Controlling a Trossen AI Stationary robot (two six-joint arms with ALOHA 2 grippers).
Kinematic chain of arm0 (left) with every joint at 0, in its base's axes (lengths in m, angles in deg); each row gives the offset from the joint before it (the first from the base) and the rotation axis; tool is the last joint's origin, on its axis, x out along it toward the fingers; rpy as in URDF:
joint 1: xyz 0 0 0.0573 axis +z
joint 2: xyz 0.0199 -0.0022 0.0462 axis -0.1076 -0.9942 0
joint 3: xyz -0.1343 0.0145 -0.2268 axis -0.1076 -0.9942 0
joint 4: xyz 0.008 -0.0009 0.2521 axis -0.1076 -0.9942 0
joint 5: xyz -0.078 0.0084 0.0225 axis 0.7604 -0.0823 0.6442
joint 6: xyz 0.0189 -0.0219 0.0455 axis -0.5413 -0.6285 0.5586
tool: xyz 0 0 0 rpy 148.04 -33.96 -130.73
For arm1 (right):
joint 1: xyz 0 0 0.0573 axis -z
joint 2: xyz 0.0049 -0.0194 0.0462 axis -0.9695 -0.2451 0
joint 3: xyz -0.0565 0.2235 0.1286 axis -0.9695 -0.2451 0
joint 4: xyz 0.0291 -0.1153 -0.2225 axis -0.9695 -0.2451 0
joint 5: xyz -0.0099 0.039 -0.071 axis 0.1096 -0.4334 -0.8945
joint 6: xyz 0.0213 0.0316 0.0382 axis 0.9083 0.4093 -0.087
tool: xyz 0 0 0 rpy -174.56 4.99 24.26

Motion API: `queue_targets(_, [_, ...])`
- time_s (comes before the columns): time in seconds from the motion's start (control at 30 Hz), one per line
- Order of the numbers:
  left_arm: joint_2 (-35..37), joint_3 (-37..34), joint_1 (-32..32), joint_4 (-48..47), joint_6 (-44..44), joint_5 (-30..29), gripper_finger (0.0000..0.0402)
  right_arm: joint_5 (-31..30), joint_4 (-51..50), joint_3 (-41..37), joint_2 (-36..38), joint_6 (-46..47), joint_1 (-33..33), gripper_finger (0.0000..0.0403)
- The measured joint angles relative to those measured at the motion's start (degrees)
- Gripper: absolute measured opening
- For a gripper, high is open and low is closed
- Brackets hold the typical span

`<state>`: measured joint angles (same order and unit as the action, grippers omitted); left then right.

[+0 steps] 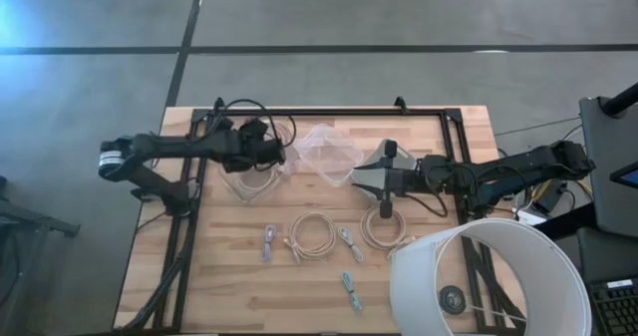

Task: Pick & Place USB Port
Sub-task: Put the light brown HDMI cable into the left transparent bin, then put the light brown HDMI cable into the right transparent bin

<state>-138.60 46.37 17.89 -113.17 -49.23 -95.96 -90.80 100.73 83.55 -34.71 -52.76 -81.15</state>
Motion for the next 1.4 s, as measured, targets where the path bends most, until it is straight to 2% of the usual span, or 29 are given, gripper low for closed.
queue_targets(0.1, [0.0, -3.64, -0.01, 4.57, -0.31, 1.21, 0.003, 0.0, -0.02, 0.0, 0.0, 0.04, 0.02, 0.0178])
queue_targets(0.3, [0.0, -7.76, 0.02, 4.89, -1.27, 3.84, 0.0036, 0.0, -0.02, 0.0, 0.0, 0.07, 0.0, 0.0178])
queue_targets(0.57, [-0.24, -9.23, 0.04, 4.96, -0.76, 4.99, 0.0098, 0.0, -0.02, 0.0, 0.0, 0.05, 0.02, 0.0178])
queue_targets(0.73, [-0.24, -9.35, 0.02, 4.94, 5.34, 9.4, 0.0132, 0.01, -0.02, 0.0, 0.0, 0.04, 0.01, 0.0178])
queue_targets(0.83, [-0.24, -9.23, -0.01, 4.84, 6.56, 9.48, 0.0149, 0.0, -0.02, 0.0, 0.0, 0.02, 0.02, 0.0178])
queue_targets(1.03, [-0.24, -5.06, -0.68, 3.98, 12.07, 9.41, 0.0166, 0.0, -0.02, 0.0, 0.0, 0.02, 0.01, 0.0178])
queue_targets(1.4, [0.58, 6.97, -5.41, -0.02, 17.59, 9.32, 0.0167, 0.02, -0.04, 0.0, 0.0, 1.64, 0.02, 0.0178])
